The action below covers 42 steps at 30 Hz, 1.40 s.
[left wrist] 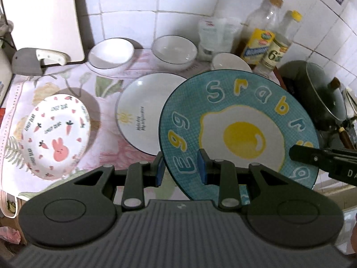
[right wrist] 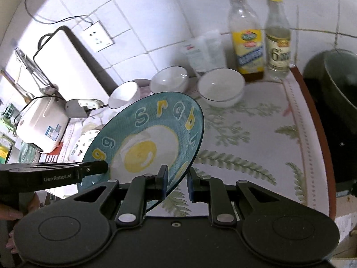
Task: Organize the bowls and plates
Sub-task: 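Carry the blue egg plate onto the white sun plate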
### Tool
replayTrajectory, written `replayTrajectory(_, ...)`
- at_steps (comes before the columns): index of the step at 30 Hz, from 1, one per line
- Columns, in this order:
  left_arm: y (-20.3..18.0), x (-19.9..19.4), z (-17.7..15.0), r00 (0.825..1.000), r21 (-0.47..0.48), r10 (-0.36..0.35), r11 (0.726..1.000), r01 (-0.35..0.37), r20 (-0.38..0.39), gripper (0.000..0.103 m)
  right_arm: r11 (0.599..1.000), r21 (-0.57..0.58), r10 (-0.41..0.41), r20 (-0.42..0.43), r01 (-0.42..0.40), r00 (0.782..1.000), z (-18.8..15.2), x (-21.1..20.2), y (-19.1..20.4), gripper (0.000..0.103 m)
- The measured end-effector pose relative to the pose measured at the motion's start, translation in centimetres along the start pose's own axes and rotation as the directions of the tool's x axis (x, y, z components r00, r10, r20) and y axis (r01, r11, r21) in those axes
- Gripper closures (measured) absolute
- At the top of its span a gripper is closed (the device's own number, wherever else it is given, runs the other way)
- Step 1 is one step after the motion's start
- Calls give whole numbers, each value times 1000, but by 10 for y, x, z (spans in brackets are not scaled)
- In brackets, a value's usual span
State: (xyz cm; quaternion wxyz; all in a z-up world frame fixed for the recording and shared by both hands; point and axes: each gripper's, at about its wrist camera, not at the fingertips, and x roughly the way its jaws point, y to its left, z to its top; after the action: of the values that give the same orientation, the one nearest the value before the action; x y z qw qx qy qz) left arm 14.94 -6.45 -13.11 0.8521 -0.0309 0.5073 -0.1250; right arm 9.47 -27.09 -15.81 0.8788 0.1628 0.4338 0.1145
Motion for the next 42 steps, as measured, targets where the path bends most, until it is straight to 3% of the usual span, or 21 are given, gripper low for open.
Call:
replayTrajectory(11, 57, 12, 23, 1000, -31, -12, 999, 11, -17, 74, 1000, -21, -3, -19, 3, 1000, 20, 36, 44, 81)
replayTrajectory(26, 106, 88, 41, 993, -58, -43, 998, 38, -105, 74, 998, 3, -64, -87, 64, 994, 31, 112, 55, 81)
replayTrajectory(33, 118, 126, 51, 984, -30, -47, 999, 42, -173, 74, 993, 62, -94, -119, 102, 988, 27, 150, 48, 81)
replayTrajectory(42, 112, 146, 65, 975, 64, -33, 997, 49, -221, 74, 982, 115, -136, -119, 150, 983, 16, 170, 40, 82)
